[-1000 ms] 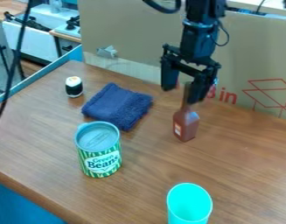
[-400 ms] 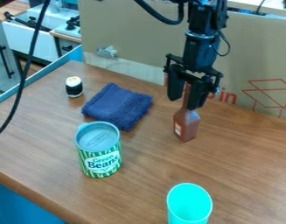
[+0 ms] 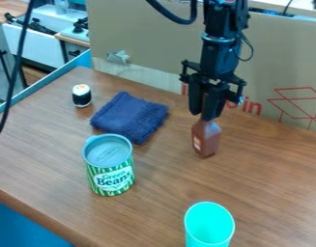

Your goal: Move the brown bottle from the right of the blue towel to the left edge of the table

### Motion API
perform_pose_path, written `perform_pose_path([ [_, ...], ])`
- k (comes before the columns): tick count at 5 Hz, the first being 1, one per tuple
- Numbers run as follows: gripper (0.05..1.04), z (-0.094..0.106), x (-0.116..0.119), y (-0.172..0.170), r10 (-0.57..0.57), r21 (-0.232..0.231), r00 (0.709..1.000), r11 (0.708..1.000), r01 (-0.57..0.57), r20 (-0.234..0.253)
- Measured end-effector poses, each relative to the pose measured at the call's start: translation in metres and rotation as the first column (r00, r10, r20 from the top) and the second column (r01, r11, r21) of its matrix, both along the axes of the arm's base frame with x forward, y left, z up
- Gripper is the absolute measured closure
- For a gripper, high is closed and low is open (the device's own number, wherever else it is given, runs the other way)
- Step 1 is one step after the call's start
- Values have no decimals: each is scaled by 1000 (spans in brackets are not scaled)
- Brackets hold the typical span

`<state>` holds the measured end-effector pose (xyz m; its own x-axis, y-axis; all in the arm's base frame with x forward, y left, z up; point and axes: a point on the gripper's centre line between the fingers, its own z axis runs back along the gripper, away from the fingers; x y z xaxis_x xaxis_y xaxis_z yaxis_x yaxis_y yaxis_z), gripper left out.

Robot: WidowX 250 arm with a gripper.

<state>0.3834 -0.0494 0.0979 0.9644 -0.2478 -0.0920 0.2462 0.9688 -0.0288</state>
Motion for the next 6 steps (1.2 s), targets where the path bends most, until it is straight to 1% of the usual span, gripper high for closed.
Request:
perform_pose_path([
  [1, 726, 22, -14, -4, -29, -50, 1000, 998, 29, 1],
  [2, 726, 76, -42, 24, 2, -124, 993, 992, 13, 117],
  [3, 726, 113, -68, 69, 118, -102, 974, 990, -100, 194],
  [4, 726, 129, -92, 117, 258, -60, 938, 966, -251, 234],
  [5, 726, 118, -116, 154, 352, -2, 913, 933, -359, 207],
  [6, 726, 97, -131, 175, 408, 67, 901, 905, -420, 147],
])
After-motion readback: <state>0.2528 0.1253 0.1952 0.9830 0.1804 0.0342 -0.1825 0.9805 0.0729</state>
